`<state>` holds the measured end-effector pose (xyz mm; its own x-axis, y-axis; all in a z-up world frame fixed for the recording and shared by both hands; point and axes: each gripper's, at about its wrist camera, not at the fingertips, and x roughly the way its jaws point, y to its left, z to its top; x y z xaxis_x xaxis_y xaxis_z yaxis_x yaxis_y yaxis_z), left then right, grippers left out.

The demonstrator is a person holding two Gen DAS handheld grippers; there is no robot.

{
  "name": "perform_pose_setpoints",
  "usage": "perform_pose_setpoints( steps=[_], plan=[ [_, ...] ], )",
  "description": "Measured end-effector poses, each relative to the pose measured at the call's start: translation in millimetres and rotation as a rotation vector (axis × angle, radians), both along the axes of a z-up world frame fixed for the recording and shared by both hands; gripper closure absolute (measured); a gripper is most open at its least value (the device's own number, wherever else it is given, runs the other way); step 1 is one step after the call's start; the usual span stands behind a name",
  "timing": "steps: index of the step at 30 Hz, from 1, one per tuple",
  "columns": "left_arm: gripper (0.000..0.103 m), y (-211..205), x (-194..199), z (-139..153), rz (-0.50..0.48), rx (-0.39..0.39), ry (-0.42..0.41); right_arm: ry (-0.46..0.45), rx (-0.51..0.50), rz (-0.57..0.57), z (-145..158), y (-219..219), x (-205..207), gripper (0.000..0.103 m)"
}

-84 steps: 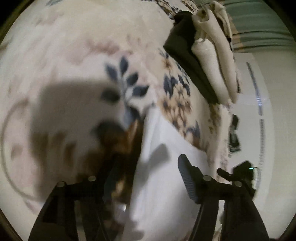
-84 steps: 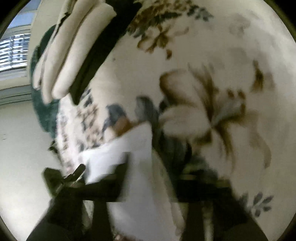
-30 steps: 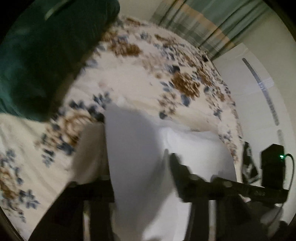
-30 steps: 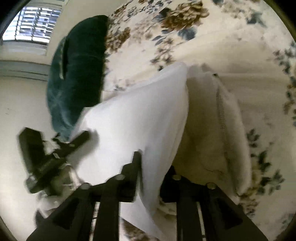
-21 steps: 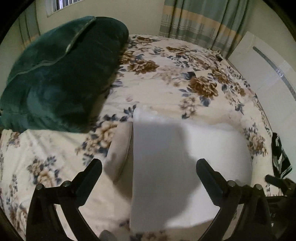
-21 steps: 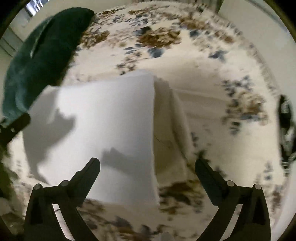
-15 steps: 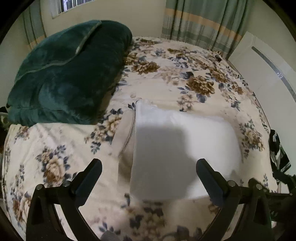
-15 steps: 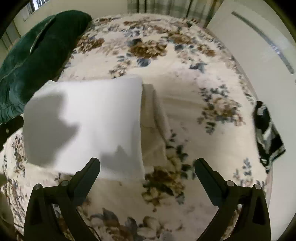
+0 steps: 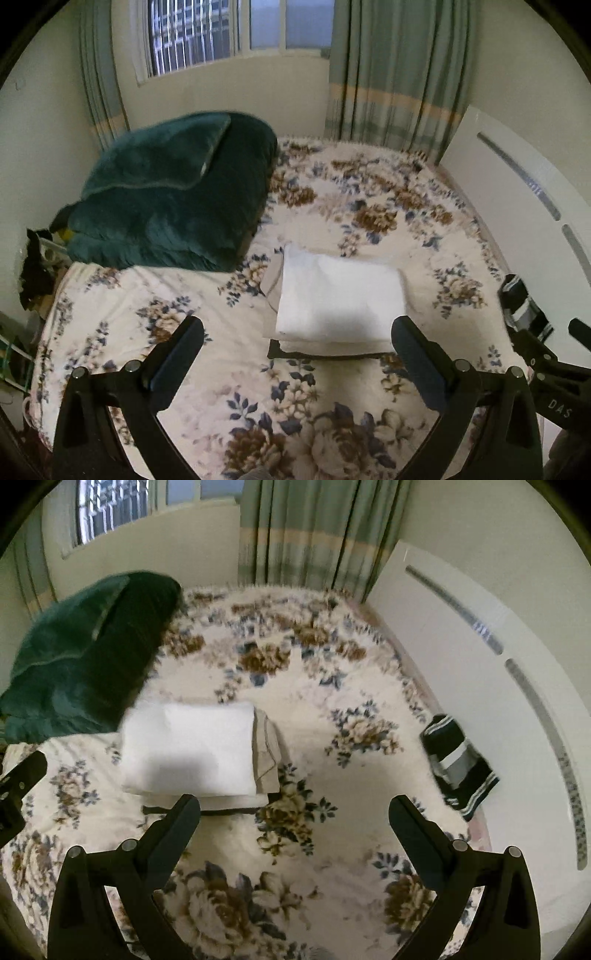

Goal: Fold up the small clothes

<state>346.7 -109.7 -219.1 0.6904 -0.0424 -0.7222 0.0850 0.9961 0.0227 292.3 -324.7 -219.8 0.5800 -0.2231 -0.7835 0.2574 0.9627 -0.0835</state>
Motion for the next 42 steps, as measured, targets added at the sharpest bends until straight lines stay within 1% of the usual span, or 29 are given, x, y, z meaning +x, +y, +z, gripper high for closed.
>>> perform_pose_setpoints(
  steps=[1,3,7,9,12,16,19,24,29,37,42],
  plan=[
    [0.0,0,-8,7,-0.001,-0.002,-0.01,-0.021,-0.008,0.004,16,3,-16,0.0],
    [0.0,1,-33,31,-0.003,0.003,-0.038,-0.056,-0.009,0.008,44,6,-45,0.0],
    [0.0,2,-74,66,-0.016,-0.004,-0.077,-0.108,-0.021,0.016,88,12,-97,0.0],
    [0.0,3,-95,80,-0.014,-0.004,-0.095,-0.125,-0.02,0.024,105,15,-118,0.0],
    [0.0,4,-118,96,-0.019,-0.008,-0.112,-0.172,-0.038,0.03,134,20,-155,0.0],
    [0.0,9,-149,115,-0.017,-0.017,-0.138,-0.214,-0.03,0.043,162,23,-193,0.0],
    [0.0,12,-164,123,-0.011,-0.025,-0.141,-0.245,-0.041,0.054,180,27,-217,0.0],
    [0.0,13,-184,135,-0.009,-0.018,-0.156,-0.284,-0.041,0.065,202,33,-252,0.0],
    [0.0,15,-205,144,-0.009,-0.019,-0.17,-0.304,-0.043,0.074,216,40,-278,0.0],
    [0.0,15,-226,156,-0.018,-0.011,-0.203,-0.325,-0.052,0.08,223,43,-293,0.0],
    [0.0,18,-233,159,-0.012,-0.007,-0.223,-0.332,-0.054,0.086,225,43,-291,0.0]
  ],
)
